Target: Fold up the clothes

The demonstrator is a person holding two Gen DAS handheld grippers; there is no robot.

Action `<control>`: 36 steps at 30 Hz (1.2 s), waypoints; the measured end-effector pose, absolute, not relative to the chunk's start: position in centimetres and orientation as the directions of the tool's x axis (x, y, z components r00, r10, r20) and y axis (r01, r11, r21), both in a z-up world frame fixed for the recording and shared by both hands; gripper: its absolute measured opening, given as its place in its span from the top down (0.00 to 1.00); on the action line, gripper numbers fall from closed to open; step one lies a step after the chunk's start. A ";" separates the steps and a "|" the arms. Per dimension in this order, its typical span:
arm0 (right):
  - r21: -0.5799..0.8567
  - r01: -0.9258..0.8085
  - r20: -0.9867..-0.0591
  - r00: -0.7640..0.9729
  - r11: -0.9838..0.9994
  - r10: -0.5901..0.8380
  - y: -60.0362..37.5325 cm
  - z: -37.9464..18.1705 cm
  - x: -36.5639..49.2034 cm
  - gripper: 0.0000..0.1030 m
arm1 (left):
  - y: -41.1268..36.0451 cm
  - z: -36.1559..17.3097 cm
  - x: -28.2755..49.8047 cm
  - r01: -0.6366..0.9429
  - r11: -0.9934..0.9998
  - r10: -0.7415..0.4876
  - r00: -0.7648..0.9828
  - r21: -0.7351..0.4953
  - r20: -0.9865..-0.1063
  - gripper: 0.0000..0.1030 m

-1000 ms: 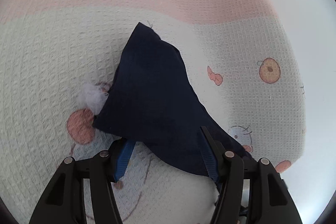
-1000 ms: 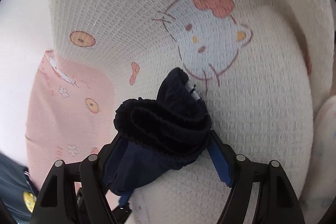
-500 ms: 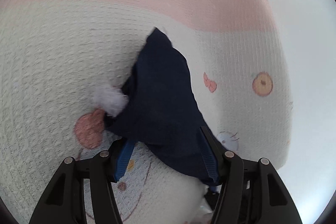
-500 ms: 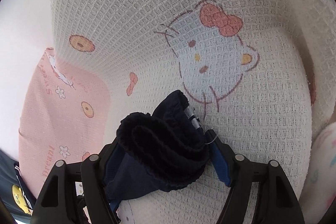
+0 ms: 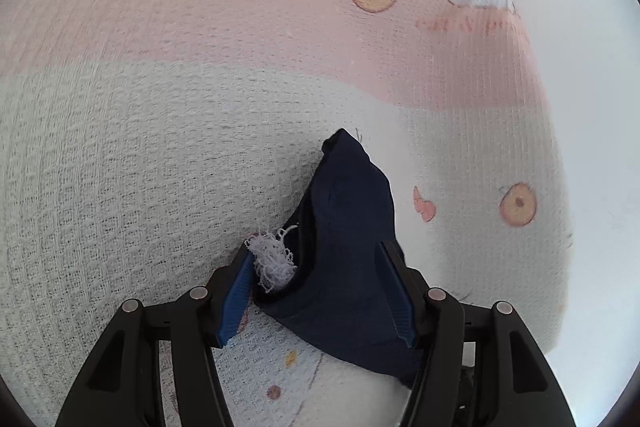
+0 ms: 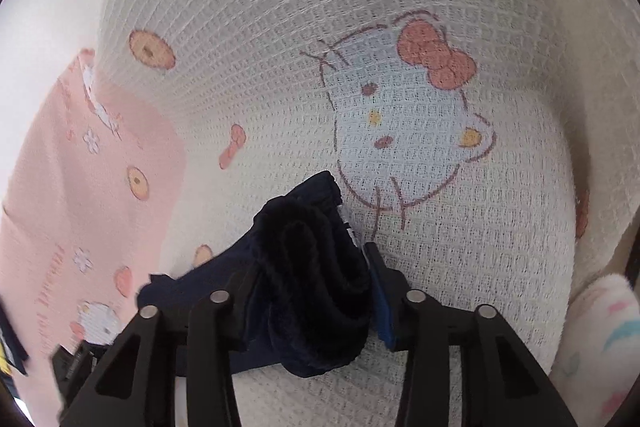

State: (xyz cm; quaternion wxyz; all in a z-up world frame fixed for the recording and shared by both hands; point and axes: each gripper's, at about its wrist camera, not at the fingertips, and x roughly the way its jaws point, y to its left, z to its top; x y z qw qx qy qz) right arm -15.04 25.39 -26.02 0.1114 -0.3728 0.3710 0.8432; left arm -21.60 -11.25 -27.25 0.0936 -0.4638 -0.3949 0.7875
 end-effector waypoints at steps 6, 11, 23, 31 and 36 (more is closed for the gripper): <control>0.455 -0.453 -0.734 -0.679 -0.767 -0.035 24.2 -25.4 -15.0 0.70 | -8.7 -26.1 -21.8 0.173 -0.860 0.326 -0.539 -0.480 -0.777 0.67; 0.420 -0.439 -0.727 -0.686 -0.794 -0.005 23.5 -24.2 -15.6 0.75 | -8.7 -25.8 -21.1 0.149 -0.901 0.271 -0.539 -0.407 -0.798 0.85; 0.374 -0.308 -0.710 -0.701 -0.875 -0.057 21.0 -19.8 -14.1 0.76 | -10.8 -22.7 -17.5 0.106 -0.935 0.223 -0.567 -0.338 -0.793 0.87; 0.398 -0.340 -0.736 -0.672 -0.852 -0.076 21.5 -19.8 -10.4 0.76 | -11.9 -21.9 -17.2 0.065 -0.919 0.298 -0.529 -0.388 -0.795 0.87; 0.441 -0.344 -0.729 -0.677 -0.829 -0.107 22.3 -19.6 -10.7 0.76 | -10.1 -21.4 -18.5 -0.002 -0.962 0.242 -0.466 -0.272 -0.851 0.86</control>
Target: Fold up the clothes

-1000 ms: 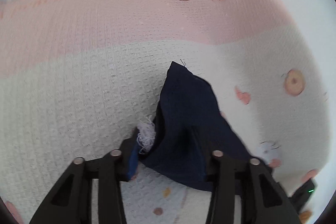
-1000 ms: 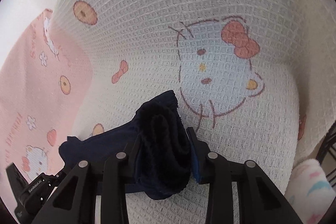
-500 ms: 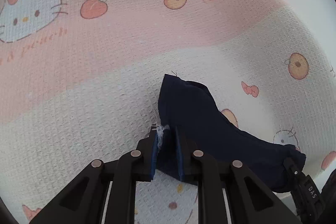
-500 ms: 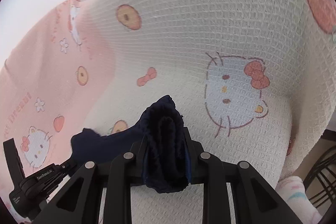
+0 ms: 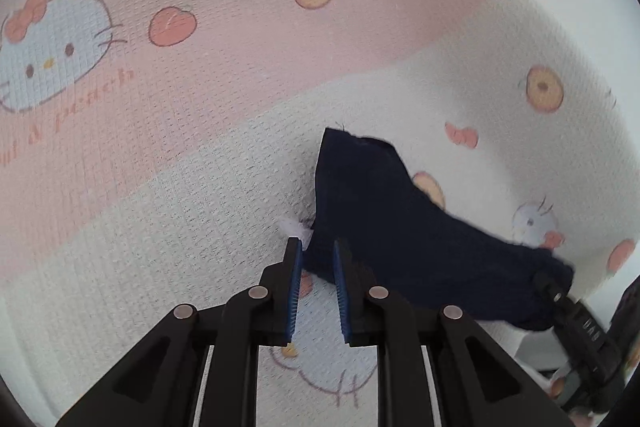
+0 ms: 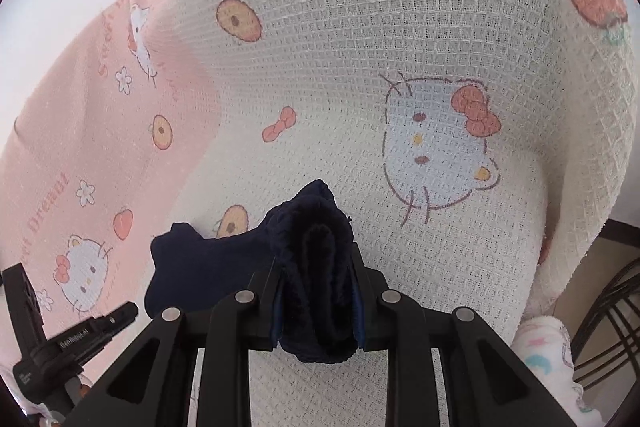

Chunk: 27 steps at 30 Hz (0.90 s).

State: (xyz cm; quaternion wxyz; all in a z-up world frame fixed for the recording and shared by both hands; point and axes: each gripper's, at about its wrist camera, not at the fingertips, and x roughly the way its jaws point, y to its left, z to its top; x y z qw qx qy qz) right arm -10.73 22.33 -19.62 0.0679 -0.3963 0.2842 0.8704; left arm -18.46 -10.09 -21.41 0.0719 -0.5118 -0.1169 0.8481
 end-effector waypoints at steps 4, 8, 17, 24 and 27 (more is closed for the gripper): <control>0.464 -0.331 -0.719 -0.683 -0.821 -0.131 21.9 -19.4 -11.8 0.76 | -8.4 -21.5 -18.8 -0.099 -0.975 0.223 -0.428 -0.200 -0.876 0.85; 0.509 -0.349 -0.714 -0.681 -0.787 -0.160 22.3 -19.7 -12.3 0.76 | -6.5 -22.5 -19.2 -0.189 -0.978 0.154 -0.352 -0.091 -0.923 0.40; 0.593 -0.383 -0.706 -0.671 -0.709 -0.228 23.8 -20.8 -12.3 0.73 | -2.9 -23.0 -18.2 -0.358 -0.920 0.005 -0.414 0.158 -0.910 0.40; 0.666 -0.383 -0.676 -0.673 -0.640 -0.301 24.5 -21.4 -12.4 0.73 | 0.3 -21.9 -15.1 -0.483 -0.795 -0.014 -0.590 0.367 -0.807 0.40; 0.671 -0.382 -0.677 -0.665 -0.635 -0.316 24.7 -21.5 -12.5 0.73 | 2.4 -22.0 -13.7 -0.534 -0.707 -0.009 -0.649 0.464 -0.761 0.40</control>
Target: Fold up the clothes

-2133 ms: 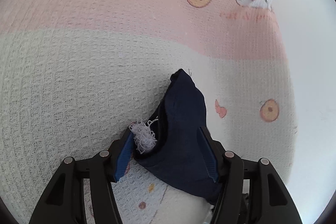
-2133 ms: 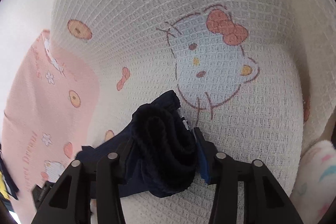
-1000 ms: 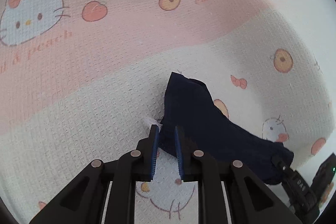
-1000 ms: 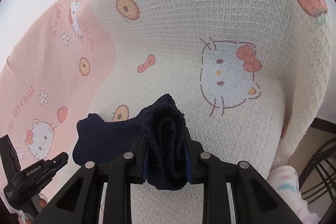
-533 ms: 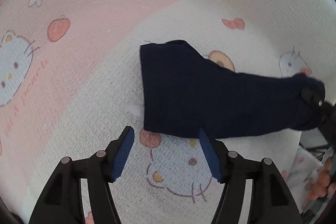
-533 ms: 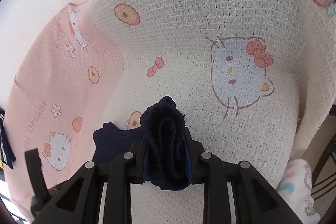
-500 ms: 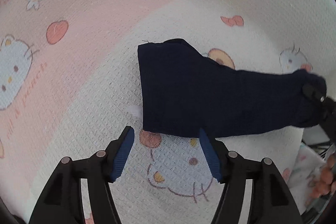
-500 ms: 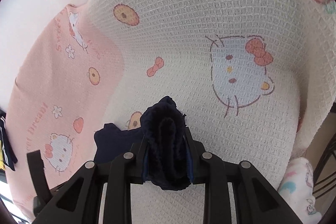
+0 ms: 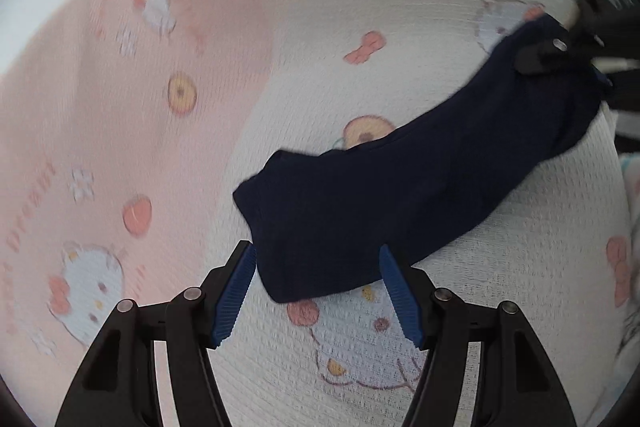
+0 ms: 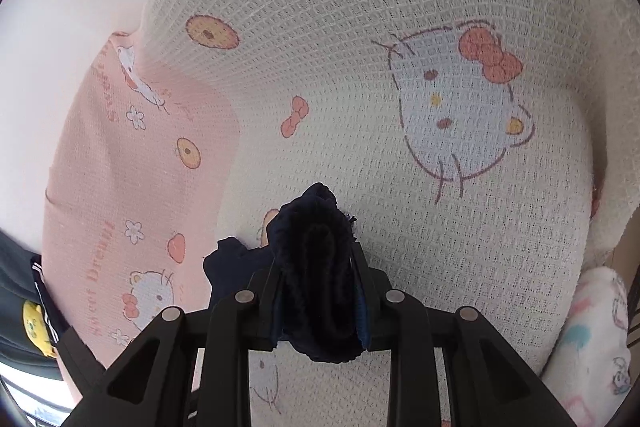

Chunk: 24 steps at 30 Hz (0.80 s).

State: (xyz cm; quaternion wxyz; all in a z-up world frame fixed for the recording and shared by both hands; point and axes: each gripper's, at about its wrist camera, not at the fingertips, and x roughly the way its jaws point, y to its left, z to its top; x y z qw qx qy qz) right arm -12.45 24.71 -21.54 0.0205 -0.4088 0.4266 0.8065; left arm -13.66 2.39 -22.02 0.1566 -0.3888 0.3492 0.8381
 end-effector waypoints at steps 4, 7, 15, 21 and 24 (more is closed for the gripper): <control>0.660 -0.369 -0.685 -0.654 -0.655 -0.322 24.6 -21.3 -12.6 0.73 | 5.4 -22.4 -11.6 -0.587 -0.585 0.038 -0.708 0.559 -0.705 0.40; 0.700 -0.363 -0.657 -0.664 -0.615 -0.357 24.9 -21.7 -12.5 0.73 | 7.3 -22.6 -10.3 -0.596 -0.532 0.083 -0.744 0.602 -0.663 0.40; 0.782 -0.357 -0.594 -0.676 -0.511 -0.437 26.1 -22.9 -12.3 0.73 | 11.0 -23.4 -10.2 -0.668 -0.521 0.177 -0.694 0.531 -0.698 0.40; 0.807 -0.376 -0.574 -0.677 -0.455 -0.461 26.8 -23.6 -12.4 0.73 | 12.0 -22.9 -10.0 -0.702 -0.537 0.291 -0.675 0.468 -0.678 0.40; 0.821 -0.378 -0.561 -0.678 -0.428 -0.476 27.1 -23.9 -12.5 0.73 | 13.0 -23.0 -9.8 -0.680 -0.519 0.289 -0.710 0.518 -0.642 0.40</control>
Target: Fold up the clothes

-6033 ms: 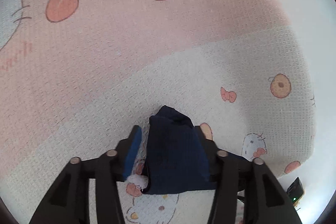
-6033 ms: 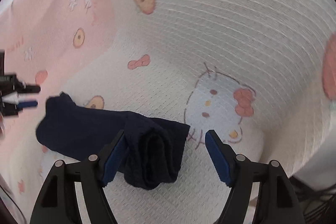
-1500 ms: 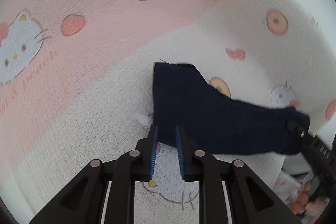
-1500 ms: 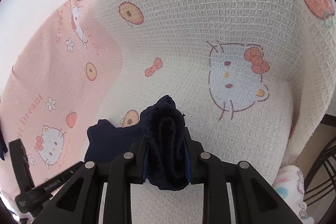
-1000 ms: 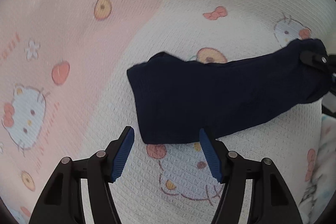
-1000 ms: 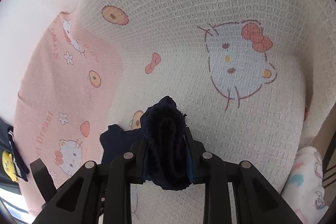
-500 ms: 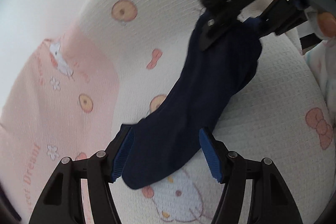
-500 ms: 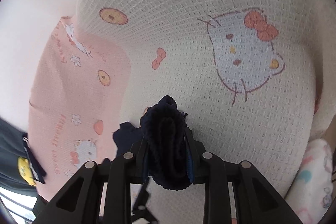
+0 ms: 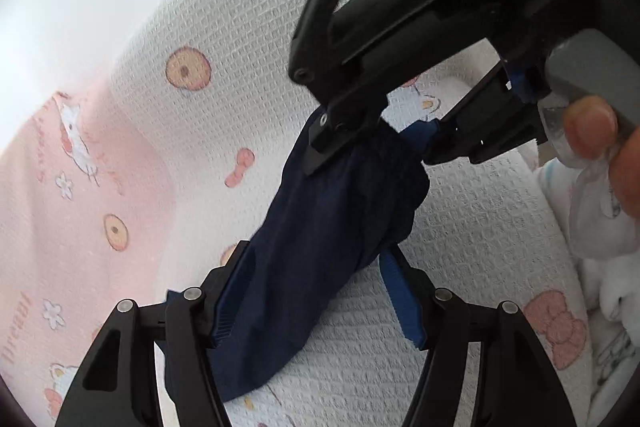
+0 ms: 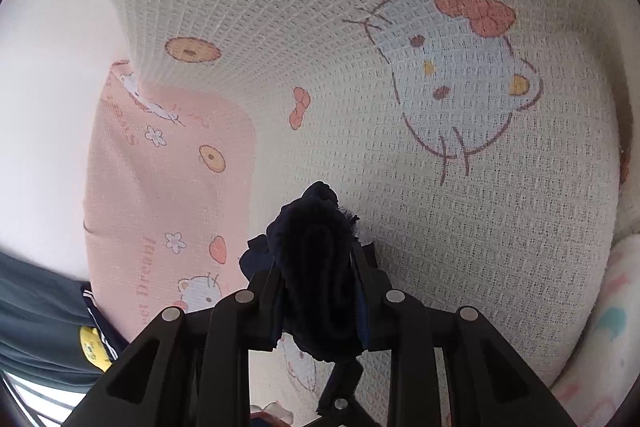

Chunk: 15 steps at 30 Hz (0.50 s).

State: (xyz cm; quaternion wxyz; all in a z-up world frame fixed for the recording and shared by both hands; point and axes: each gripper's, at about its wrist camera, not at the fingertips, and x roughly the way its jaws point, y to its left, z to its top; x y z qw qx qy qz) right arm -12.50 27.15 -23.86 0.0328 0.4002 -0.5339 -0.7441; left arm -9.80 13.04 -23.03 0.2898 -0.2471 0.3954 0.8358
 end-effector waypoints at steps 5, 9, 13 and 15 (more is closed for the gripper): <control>0.833 -0.383 -0.548 -0.677 -0.401 -0.491 27.8 -24.0 -12.5 0.73 | 14.2 -23.3 -9.8 -0.643 -0.493 0.273 -0.754 0.586 -0.597 0.40; 0.857 -0.378 -0.513 -0.681 -0.350 -0.522 28.2 -24.5 -12.5 0.70 | 14.8 -23.9 -9.4 -0.642 -0.446 0.287 -0.763 0.624 -0.579 0.40; 0.845 -0.375 -0.532 -0.671 -0.382 -0.517 28.1 -24.2 -12.6 0.70 | 15.3 -23.7 -9.3 -0.633 -0.465 0.312 -0.771 0.619 -0.555 0.61; 0.843 -0.373 -0.534 -0.668 -0.387 -0.518 28.1 -24.1 -12.8 0.67 | 15.7 -23.5 -9.7 -0.666 -0.477 0.325 -0.740 0.574 -0.589 0.68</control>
